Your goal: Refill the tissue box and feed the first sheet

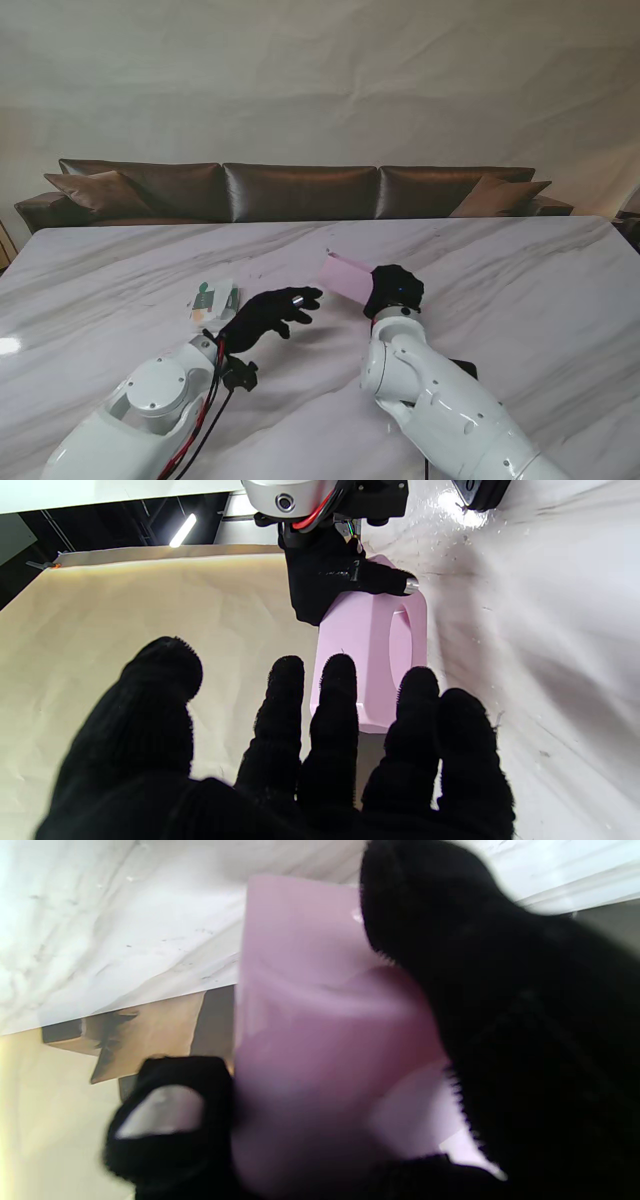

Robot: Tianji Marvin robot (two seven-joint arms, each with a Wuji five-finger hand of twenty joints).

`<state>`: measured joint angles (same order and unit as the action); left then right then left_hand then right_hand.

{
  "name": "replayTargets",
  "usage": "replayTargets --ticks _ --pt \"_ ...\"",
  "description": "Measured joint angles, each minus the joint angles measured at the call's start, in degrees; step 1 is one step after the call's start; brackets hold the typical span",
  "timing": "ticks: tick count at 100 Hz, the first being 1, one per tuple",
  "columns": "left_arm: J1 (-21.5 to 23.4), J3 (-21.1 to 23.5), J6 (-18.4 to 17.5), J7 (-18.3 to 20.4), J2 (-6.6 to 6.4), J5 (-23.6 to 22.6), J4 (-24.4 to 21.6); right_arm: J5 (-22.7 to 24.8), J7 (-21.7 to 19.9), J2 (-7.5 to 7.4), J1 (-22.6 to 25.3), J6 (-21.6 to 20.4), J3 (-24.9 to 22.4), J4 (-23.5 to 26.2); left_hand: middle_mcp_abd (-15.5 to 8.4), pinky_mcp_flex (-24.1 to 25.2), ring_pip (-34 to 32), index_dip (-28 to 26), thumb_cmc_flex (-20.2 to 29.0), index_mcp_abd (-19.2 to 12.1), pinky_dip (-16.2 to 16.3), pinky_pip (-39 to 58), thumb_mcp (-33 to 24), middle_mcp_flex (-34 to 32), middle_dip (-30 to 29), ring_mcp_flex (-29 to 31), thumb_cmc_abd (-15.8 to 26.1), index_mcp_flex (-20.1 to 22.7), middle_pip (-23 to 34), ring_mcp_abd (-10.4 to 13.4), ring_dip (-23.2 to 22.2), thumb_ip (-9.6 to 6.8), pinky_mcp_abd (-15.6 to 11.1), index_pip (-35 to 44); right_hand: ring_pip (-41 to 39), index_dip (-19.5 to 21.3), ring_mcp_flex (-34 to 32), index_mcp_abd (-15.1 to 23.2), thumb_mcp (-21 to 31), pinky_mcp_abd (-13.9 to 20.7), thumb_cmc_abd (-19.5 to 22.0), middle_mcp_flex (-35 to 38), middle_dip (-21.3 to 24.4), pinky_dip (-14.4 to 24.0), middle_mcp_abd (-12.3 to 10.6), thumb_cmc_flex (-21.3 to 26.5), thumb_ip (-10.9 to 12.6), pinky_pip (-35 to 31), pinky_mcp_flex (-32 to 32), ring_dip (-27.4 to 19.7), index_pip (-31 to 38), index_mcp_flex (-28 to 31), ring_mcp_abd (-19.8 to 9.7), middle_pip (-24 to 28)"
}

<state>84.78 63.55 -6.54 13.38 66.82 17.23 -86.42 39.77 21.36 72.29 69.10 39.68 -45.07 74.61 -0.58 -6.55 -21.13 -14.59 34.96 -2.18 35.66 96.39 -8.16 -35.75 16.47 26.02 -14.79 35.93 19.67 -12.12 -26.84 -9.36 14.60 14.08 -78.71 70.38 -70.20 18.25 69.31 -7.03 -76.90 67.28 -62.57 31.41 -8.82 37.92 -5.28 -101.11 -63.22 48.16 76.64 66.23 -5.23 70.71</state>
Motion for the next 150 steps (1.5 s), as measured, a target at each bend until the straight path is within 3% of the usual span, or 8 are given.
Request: replayTargets --ticks 30,35,52,64,78,103,134,150 --pt "1.98 1.66 1.39 -3.22 -0.21 -4.56 -2.81 1.32 -2.11 -1.49 -0.96 -5.56 1.75 -3.43 0.04 0.74 0.74 -0.01 0.01 0.0 -0.54 -0.01 0.0 0.01 0.09 1.11 0.55 -0.01 0.0 0.06 0.01 0.0 0.0 0.04 1.23 0.87 0.0 1.63 -1.76 0.25 2.23 -0.8 -0.72 -0.05 -1.47 -0.08 -0.31 0.74 0.75 -0.89 0.0 -1.54 -0.68 0.0" --pt "2.16 1.83 1.79 -3.77 -0.23 -5.91 -3.1 1.29 -2.1 -1.53 -1.07 -6.45 1.75 -4.13 0.04 1.99 2.29 -0.01 0.01 0.0 -1.39 -0.01 0.0 0.67 -0.05 -1.09 0.55 -0.01 -0.05 0.51 0.75 0.0 0.0 0.04 1.46 1.17 0.0 2.12 -1.91 0.29 2.75 -0.81 -0.74 -0.22 -1.65 -0.28 -0.43 0.86 0.99 -1.28 0.0 -2.24 -0.73 0.0" --pt "2.34 1.58 2.37 -10.63 -0.1 -12.37 -3.31 1.15 -2.08 -1.81 -1.67 -8.93 2.32 -6.27 0.04 4.0 5.43 -0.02 0.01 -0.67 -2.68 -0.01 0.0 6.1 -1.55 -5.26 0.55 -2.7 -2.33 1.43 2.95 0.0 0.0 -1.43 2.81 1.27 0.0 3.04 -2.52 1.28 4.41 -1.49 -0.86 -0.67 -2.36 -1.3 -1.49 1.88 2.23 -2.1 0.0 -3.7 -1.22 -0.66" --pt "2.54 1.81 3.33 -9.87 -0.06 -12.09 -3.31 1.32 -2.08 -2.03 -2.39 -9.94 3.04 -7.34 0.04 4.02 5.43 -0.02 -0.01 -0.68 -2.74 -0.01 0.0 6.1 -1.57 -5.26 0.55 -2.71 -2.33 1.45 3.49 0.0 0.0 -1.71 4.02 1.12 0.0 3.07 -3.2 1.44 5.85 -3.46 -1.12 -0.69 -2.4 -2.01 -2.23 2.96 4.08 -2.22 -0.61 -5.87 -1.24 -1.51" --pt "3.05 1.86 3.5 -9.55 -0.06 -11.65 -3.35 1.47 -2.3 -2.27 -3.05 -11.31 3.88 -8.02 0.04 4.02 5.43 -0.02 -0.01 -0.69 -2.74 -0.01 0.0 6.1 -1.64 -5.27 0.55 -3.23 -2.33 1.45 3.5 0.0 0.0 -1.77 7.02 -8.92 1.64 3.06 -3.31 1.72 6.96 -7.32 0.75 -0.69 -2.24 -3.16 -5.39 6.73 8.47 -3.01 -5.31 -10.57 -0.01 -5.18" --pt "3.66 2.2 3.65 -9.72 -0.06 -11.77 -3.62 1.55 -3.6 -2.53 -3.22 -13.1 4.73 -8.42 0.04 4.02 5.4 -0.02 -0.03 -0.69 -2.77 -0.01 0.0 6.1 -1.65 -5.27 0.55 -4.05 -2.33 1.45 3.51 0.0 0.0 -1.79 18.45 -31.44 5.99 2.73 -0.69 1.82 8.38 -10.4 13.78 -0.66 -0.61 -5.08 -10.6 12.74 14.95 -7.24 -12.19 -14.58 3.02 -13.18" --pt "3.69 2.23 3.64 -9.62 -0.06 -11.2 -3.7 2.71 -5.07 -3.28 -3.26 -14.61 4.88 -8.2 0.04 4.02 5.33 -0.02 -0.04 -0.69 -2.79 0.0 0.0 6.1 -1.65 -5.27 0.55 -4.05 -2.33 1.45 3.51 0.0 0.0 -1.79 29.3 -41.79 8.43 2.38 -0.1 2.59 8.99 -10.4 20.64 -0.66 -0.46 -5.03 -10.73 16.65 17.83 -11.62 -17.61 -14.48 3.91 -19.79" --pt "3.68 2.23 3.49 -9.62 -0.04 -10.89 -3.56 2.98 -5.61 -3.62 -2.99 -14.98 4.4 -7.59 0.04 4.02 5.33 -0.02 -0.04 -0.69 -2.79 -0.01 0.0 6.1 -1.65 -5.27 0.55 -4.05 -2.34 1.45 3.52 0.0 0.0 -1.8 36.42 -43.47 9.54 2.38 2.44 2.59 9.2 -11.32 24.79 -0.67 -0.38 -5.4 -9.48 19.28 19.39 -14.98 -21.93 -14.46 4.17 -23.75"
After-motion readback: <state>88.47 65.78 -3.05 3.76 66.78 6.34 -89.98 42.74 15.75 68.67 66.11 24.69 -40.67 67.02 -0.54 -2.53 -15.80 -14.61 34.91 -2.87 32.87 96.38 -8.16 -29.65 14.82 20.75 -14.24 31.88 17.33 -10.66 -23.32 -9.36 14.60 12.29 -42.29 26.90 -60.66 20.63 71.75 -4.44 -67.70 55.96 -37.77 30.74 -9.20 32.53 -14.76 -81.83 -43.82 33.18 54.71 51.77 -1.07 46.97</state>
